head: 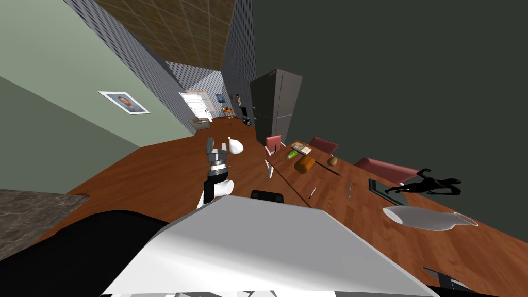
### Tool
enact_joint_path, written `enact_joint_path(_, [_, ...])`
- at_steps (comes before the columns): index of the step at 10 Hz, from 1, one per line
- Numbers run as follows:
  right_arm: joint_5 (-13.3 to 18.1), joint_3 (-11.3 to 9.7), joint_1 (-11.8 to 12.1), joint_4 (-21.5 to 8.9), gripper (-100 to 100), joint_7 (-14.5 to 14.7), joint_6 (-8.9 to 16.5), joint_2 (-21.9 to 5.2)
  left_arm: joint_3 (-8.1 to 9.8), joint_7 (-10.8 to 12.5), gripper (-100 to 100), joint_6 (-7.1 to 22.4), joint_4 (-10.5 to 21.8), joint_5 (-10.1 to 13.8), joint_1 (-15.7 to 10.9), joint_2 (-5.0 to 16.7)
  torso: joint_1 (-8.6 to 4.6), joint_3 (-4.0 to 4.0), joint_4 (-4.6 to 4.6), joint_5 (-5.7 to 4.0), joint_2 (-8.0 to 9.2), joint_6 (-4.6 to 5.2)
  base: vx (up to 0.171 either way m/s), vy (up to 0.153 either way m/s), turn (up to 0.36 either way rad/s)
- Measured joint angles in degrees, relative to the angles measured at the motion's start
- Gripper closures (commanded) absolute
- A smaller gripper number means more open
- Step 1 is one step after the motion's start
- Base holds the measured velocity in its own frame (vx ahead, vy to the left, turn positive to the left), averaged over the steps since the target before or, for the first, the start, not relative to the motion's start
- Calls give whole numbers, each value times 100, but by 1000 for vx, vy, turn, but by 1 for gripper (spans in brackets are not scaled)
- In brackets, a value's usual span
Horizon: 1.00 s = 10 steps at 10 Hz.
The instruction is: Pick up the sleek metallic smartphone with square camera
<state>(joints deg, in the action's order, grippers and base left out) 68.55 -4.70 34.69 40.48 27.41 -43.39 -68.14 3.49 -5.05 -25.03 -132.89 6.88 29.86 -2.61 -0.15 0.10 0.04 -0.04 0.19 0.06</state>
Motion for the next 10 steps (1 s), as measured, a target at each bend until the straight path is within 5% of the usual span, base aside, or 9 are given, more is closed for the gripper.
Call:
enact_joint_path(1, [1,-6,2,3,100,-2,22,9,0,0,0,0,0,0,0,0,10,2,1,3,4,0,0,0,0])
enact_joint_path(5, [-3,2,-3,2,100,-4,29,5,0,0,0,0,0,0,0,-1,11,1,-3,-2,5,-1,0,0,-3])
enact_joint_path(6, [-2,0,-2,2,0,-4,27,5,0,0,0,0,0,0,0,-1,11,2,-2,-1,6,-1,0,0,0])
enact_joint_path(7, [-2,0,-1,2,100,-4,26,6,0,0,0,0,0,0,0,-1,12,2,-1,0,6,-1,-15,40,-76])
enact_joint_path(9, [-23,119,1,-12,100,33,-165,-176,-1,0,0,0,0,0,0,-1,44,11,2,11,21,5,-25,53,-70])
enact_joint_path(10, [-24,125,8,-6,0,25,-187,-189,-1,0,0,0,0,0,-1,-1,35,11,4,8,19,2,-3,7,0])
